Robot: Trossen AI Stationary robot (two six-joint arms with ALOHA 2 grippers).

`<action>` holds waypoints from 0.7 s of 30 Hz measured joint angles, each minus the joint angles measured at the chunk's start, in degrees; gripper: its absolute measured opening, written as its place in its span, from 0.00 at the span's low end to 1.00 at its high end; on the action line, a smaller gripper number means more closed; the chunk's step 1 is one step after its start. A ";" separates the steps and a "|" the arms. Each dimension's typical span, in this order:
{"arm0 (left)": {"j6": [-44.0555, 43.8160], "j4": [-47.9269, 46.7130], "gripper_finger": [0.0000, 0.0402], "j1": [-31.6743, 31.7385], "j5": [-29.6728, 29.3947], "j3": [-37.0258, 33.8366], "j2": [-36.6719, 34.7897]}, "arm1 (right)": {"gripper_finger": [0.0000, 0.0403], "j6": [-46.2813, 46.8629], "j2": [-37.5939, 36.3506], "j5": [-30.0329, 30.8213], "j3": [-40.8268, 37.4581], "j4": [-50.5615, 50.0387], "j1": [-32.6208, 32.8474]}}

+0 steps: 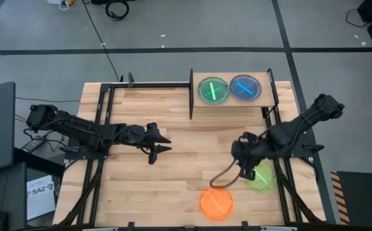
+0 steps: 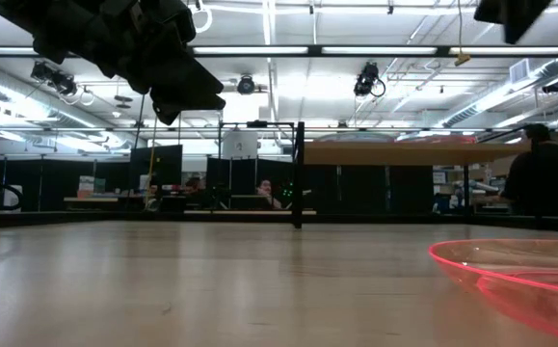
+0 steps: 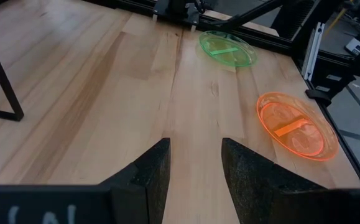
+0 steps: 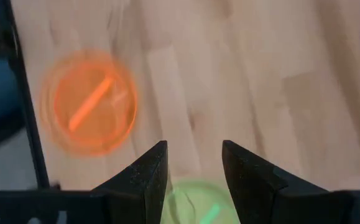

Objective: Place and stack plates onto a shelf
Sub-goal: Stack the green plate on top of the blue plate on the shelf

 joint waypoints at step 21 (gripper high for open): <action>0.00 -0.02 0.38 0.02 -0.02 0.00 0.00 | 0.40 3.65 -10.76 -0.07 -22.81 1.60 6.21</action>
